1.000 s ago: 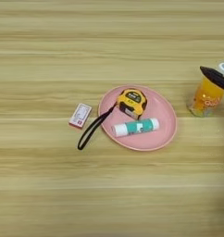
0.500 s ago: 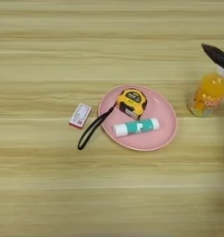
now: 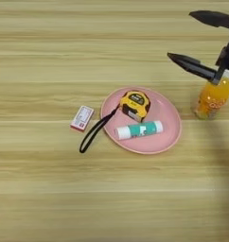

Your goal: Move the objects on the table

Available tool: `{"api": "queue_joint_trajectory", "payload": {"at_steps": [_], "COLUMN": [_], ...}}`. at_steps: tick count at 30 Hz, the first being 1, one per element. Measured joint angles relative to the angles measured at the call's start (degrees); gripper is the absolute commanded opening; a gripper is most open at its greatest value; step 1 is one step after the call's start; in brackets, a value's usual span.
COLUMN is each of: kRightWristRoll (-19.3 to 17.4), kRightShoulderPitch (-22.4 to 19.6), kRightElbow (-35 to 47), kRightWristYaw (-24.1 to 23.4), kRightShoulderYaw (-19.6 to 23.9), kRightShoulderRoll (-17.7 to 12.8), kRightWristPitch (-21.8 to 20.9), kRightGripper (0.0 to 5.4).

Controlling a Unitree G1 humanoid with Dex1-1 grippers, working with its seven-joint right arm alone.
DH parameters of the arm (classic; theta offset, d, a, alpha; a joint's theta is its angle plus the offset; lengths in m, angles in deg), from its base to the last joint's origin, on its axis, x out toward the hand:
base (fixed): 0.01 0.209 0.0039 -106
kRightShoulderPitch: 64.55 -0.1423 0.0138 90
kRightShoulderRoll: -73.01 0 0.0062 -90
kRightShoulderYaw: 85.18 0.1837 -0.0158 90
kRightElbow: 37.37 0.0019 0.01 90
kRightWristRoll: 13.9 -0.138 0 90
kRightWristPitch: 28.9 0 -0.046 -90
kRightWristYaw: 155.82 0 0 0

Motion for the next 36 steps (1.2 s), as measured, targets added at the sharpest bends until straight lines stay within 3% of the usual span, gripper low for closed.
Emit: {"api": "queue_joint_trajectory", "payload": {"at_steps": [7,15,21,36], "kRightWristRoll": [2.92,8.06,13.77,22.26], "kRightShoulderPitch": [0.26,-0.24,-4.81,-7.42], "kRightElbow": [0.32,-5.54,-13.31,-23.32], "kRightWristYaw": [5.49,9.98,13.73,17.6], "kRightShoulderYaw": [-8.66,-14.6,-20.09,-26.66], "kRightShoulderRoll": [-0.36,-0.19,0.73,4.49], "kRightWristPitch": [2.97,1.98,-0.79,-7.45], "kRightGripper": [5.36,5.36,5.36,5.36]}}
